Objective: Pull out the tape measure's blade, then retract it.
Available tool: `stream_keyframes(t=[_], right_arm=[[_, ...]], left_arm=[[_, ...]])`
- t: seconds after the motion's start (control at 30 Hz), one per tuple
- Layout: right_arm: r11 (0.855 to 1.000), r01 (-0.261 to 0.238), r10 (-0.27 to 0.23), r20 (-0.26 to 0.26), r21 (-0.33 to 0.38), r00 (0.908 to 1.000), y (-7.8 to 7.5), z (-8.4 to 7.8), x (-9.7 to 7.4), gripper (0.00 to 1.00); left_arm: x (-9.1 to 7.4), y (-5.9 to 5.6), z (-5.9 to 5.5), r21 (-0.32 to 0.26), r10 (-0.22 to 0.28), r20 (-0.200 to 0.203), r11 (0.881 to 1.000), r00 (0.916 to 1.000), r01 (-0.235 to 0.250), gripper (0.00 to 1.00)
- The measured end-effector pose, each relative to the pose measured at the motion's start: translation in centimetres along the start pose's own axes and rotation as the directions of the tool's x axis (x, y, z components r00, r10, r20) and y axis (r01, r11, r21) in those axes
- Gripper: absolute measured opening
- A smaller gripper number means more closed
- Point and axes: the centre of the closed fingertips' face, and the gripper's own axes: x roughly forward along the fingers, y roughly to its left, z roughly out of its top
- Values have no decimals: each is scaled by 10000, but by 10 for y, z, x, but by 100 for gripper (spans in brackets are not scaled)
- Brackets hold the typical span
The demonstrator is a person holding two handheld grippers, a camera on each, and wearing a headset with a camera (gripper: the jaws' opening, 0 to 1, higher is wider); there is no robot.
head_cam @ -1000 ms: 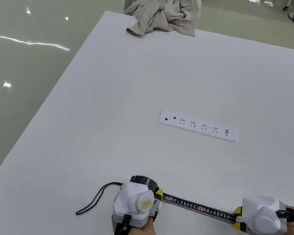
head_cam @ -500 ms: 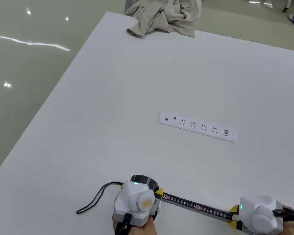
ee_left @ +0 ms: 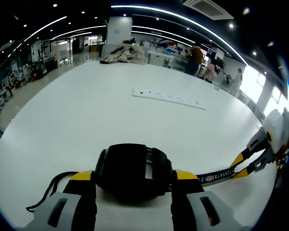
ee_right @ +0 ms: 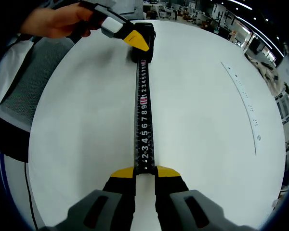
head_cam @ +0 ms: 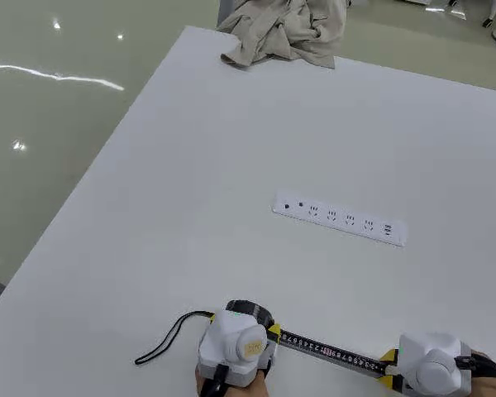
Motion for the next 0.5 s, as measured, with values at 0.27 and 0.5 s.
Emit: stream_keyframes(t=[0.27, 0.5], right_arm=[[10000, -42, 42, 79, -13, 10000, 0, 8, 1, 14], [10000, -51, 51, 126, -18, 9999, 0, 14, 4, 13]], left_arm=[[0, 0, 0, -11, 26, -16, 10000, 10000, -26, 60], [0, 0, 0, -18, 16, -18, 10000, 10000, -16, 60]])
